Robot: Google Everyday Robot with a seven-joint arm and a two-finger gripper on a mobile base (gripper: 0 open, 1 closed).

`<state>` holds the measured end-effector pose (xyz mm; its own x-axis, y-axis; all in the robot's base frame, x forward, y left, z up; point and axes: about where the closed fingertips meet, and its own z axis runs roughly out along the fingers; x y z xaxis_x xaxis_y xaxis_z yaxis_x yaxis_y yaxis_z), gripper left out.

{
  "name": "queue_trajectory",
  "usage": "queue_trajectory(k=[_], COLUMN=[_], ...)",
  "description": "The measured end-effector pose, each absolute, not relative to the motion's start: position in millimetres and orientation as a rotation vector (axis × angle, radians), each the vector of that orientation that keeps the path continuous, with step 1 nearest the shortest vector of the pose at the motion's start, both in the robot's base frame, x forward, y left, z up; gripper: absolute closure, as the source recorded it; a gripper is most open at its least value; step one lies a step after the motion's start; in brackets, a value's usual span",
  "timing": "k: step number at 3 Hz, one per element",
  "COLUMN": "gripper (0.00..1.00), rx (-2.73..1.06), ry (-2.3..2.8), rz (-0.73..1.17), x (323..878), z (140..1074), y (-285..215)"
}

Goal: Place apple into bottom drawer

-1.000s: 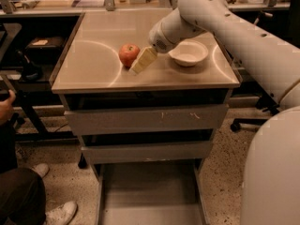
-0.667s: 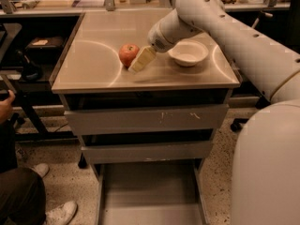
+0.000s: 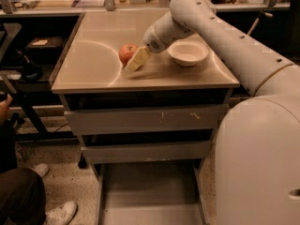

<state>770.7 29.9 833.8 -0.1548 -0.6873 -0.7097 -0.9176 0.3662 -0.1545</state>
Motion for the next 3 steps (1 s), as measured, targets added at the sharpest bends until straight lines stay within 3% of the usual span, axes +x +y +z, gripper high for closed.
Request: queue_trajectory(k=[1,3], gripper=[0.00,0.42], rx=[-1.402,-1.403], ry=[1.931,1.931], rz=[0.449,0.450], x=[773.4,773.4], z=[826.9,826.9], y=[38.1,38.3])
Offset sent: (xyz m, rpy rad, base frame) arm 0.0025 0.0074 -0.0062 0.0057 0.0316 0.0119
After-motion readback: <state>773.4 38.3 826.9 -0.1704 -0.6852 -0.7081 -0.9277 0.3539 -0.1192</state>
